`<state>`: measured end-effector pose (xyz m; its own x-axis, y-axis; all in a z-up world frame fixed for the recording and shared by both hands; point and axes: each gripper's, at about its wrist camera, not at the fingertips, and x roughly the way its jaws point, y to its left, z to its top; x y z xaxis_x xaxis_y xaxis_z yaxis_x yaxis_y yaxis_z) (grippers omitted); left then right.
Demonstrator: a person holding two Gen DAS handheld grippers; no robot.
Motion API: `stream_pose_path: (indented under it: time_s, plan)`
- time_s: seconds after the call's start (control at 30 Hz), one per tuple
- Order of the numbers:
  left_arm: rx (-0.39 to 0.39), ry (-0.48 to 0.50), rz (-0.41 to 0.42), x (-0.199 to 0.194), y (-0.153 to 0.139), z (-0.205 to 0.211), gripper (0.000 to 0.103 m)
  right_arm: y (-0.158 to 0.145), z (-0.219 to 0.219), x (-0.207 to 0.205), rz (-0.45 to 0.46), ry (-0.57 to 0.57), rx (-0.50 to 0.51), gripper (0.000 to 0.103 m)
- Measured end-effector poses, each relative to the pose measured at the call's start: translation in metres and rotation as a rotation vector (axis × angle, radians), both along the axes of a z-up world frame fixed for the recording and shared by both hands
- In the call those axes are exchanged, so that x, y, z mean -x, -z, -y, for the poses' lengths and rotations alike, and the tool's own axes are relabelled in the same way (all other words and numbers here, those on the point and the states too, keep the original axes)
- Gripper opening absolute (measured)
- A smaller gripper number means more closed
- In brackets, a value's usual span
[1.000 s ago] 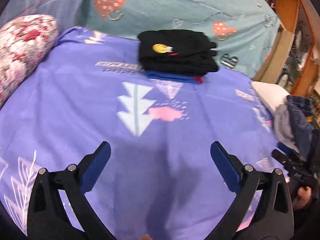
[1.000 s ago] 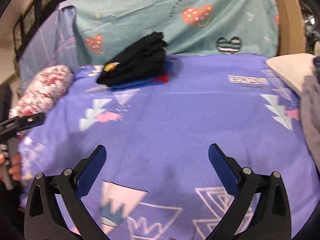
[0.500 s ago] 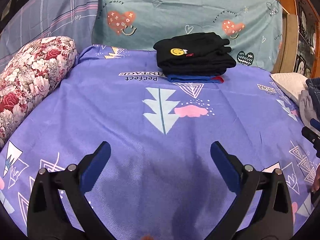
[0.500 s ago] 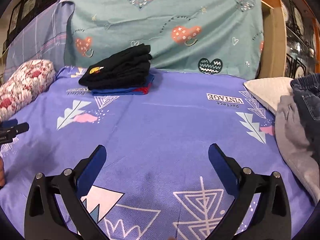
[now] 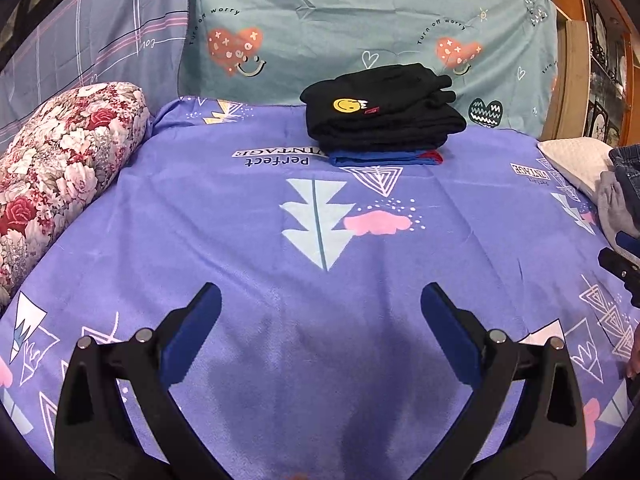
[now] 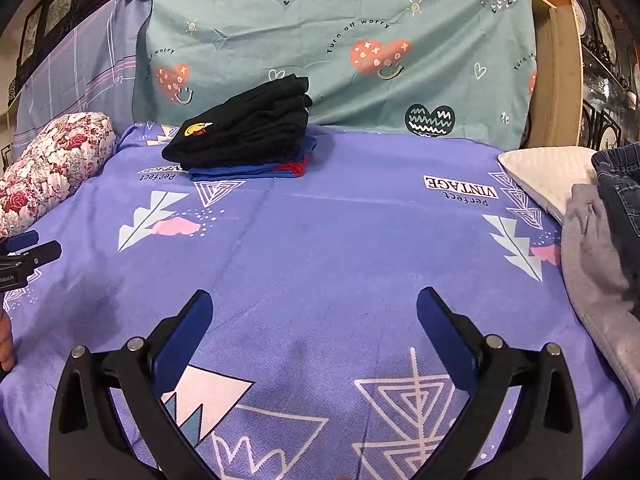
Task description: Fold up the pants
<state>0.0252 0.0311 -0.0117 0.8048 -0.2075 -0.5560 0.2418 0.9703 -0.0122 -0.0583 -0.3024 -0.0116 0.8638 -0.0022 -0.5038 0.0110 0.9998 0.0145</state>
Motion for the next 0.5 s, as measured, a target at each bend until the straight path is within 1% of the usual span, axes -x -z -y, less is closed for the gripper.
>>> stream_pose_path:
  time_s: [0.1,0.2,0.3,0.4,0.5]
  plan:
    - [0.002,-0.012,-0.002,-0.002,0.0,-0.002,0.101,0.001,0.001,-0.001,-0.006,0.004,-0.006,0.102]
    - [0.021,-0.027,-0.027,-0.006,0.002,-0.007,0.101,0.001,0.002,-0.001,-0.008,0.005,-0.008,0.102]
    - [0.019,-0.061,-0.044,-0.007,0.004,-0.01,0.101,0.001,0.001,-0.001,-0.008,0.005,-0.006,0.102]
    - [0.054,-0.044,-0.079,-0.009,0.006,-0.014,0.101,0.001,0.002,-0.001,-0.012,0.009,-0.01,0.102]
    - [0.069,-0.051,-0.074,-0.008,0.005,-0.018,0.101,0.002,0.004,-0.002,-0.014,0.013,-0.016,0.102]
